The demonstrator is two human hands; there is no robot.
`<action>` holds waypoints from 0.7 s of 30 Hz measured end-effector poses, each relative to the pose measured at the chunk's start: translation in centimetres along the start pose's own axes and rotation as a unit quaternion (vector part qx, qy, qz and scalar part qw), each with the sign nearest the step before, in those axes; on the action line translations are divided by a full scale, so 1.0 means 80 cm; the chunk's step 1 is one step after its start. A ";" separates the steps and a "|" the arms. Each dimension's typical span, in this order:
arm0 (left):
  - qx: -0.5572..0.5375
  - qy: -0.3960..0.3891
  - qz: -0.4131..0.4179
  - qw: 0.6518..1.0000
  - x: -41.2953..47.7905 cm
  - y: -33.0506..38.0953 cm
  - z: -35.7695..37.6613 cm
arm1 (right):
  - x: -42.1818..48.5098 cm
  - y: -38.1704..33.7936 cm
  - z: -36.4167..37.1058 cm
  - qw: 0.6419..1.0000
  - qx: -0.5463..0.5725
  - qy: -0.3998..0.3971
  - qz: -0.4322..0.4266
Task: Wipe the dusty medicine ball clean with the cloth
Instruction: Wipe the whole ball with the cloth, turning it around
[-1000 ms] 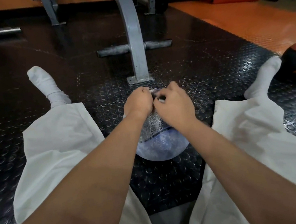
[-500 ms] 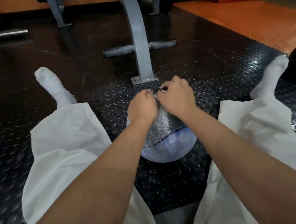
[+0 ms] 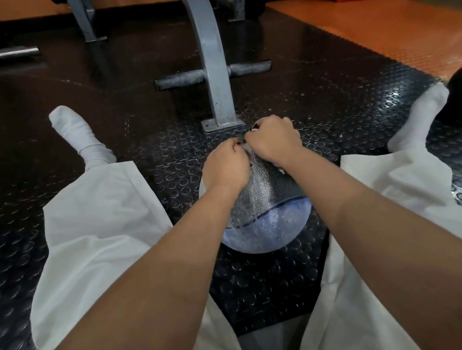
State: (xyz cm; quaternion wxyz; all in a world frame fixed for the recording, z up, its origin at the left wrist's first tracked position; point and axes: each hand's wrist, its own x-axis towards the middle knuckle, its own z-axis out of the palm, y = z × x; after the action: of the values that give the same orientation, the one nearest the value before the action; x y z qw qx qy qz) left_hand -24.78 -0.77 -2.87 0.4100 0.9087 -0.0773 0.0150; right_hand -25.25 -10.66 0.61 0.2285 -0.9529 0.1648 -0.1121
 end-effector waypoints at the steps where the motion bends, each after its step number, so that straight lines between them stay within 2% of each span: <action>1: 0.002 -0.002 -0.009 1.000 0.003 0.001 -0.001 | -0.003 0.001 0.001 1.000 -0.007 0.010 -0.006; 3: -0.003 -0.010 -0.024 1.000 0.011 0.003 -0.001 | -0.023 0.005 0.006 0.997 -0.028 0.060 -0.035; 6: -0.025 -0.028 -0.037 0.999 0.020 0.003 0.000 | -0.076 0.022 0.019 0.987 0.017 0.127 -0.100; 9: -0.028 -0.045 -0.027 0.998 0.019 0.005 0.001 | -0.104 0.038 0.022 0.981 0.044 0.133 -0.133; 12: -0.013 -0.043 -0.009 0.999 0.013 0.010 0.006 | -0.075 0.037 0.010 0.990 0.049 0.107 -0.080; 17: 0.015 -0.020 0.009 1.000 0.002 0.021 0.012 | 0.004 0.031 -0.003 0.995 0.063 0.032 0.066; 19: 0.017 -0.017 -0.003 1.000 0.006 0.023 0.013 | 0.004 0.031 -0.003 0.997 0.041 0.034 0.064; 21: 0.012 -0.018 -0.021 1.000 0.014 0.023 0.012 | -0.021 0.031 0.002 0.997 0.004 0.080 0.020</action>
State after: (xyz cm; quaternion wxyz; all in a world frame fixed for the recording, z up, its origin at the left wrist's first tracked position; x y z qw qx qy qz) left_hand -23.96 -2.89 -2.03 0.3976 0.9152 -0.0656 -0.0086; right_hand -27.40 -12.05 -0.92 0.2206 -0.9364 0.2012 -0.1844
